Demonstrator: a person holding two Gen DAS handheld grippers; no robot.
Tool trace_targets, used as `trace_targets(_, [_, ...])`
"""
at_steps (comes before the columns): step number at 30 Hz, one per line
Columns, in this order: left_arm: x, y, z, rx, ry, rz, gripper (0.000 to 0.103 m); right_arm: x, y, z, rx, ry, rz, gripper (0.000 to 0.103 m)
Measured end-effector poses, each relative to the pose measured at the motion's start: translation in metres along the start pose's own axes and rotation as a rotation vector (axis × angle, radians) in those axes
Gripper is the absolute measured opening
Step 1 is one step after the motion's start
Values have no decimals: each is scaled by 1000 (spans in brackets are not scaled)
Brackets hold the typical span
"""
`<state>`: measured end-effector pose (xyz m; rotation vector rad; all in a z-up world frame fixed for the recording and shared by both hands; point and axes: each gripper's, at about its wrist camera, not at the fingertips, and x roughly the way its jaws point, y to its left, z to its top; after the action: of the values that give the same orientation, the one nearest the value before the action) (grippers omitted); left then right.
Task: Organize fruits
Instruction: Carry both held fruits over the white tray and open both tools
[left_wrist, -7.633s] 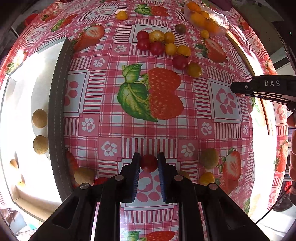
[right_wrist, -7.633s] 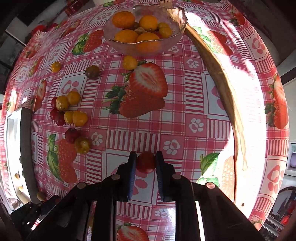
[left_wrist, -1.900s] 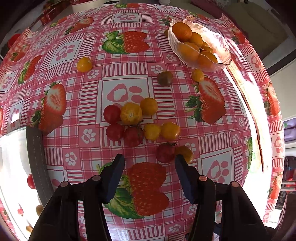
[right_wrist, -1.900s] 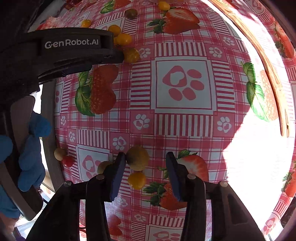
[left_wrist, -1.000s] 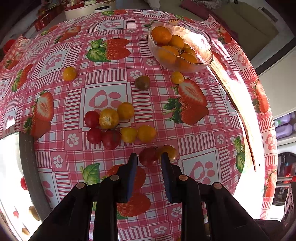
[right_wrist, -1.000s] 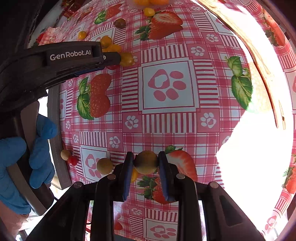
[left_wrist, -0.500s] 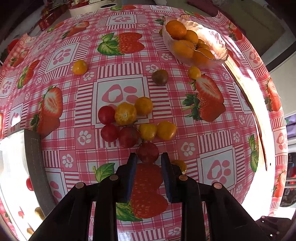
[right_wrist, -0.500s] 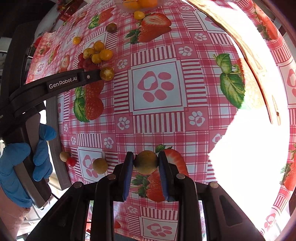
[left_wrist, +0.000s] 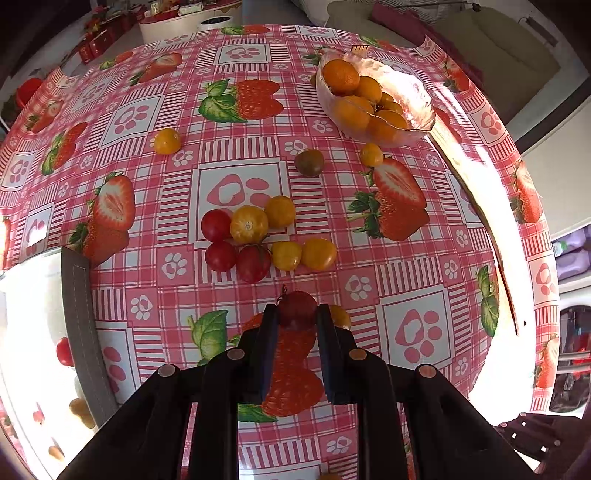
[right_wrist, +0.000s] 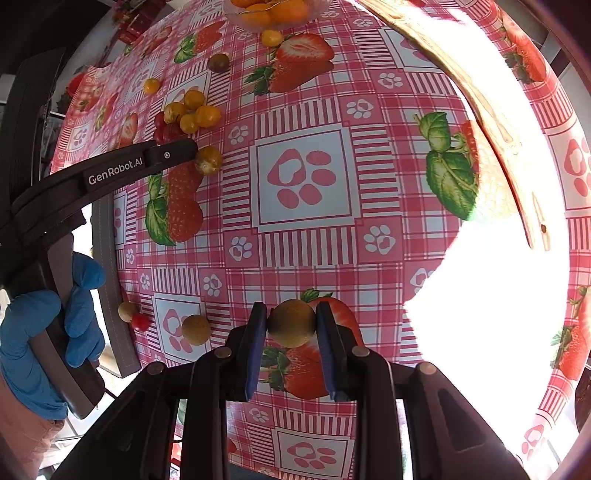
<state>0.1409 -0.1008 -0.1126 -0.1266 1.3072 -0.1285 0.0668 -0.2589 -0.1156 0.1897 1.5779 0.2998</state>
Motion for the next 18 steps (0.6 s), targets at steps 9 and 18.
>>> trace_targets(9, [-33, 22, -22, -39, -43, -16, 22, -8, 18, 4, -38, -17, -11, 30])
trace_targets(18, [-53, 57, -48, -92, -65, 9, 22, -11, 50, 9, -104, -22, -13, 30])
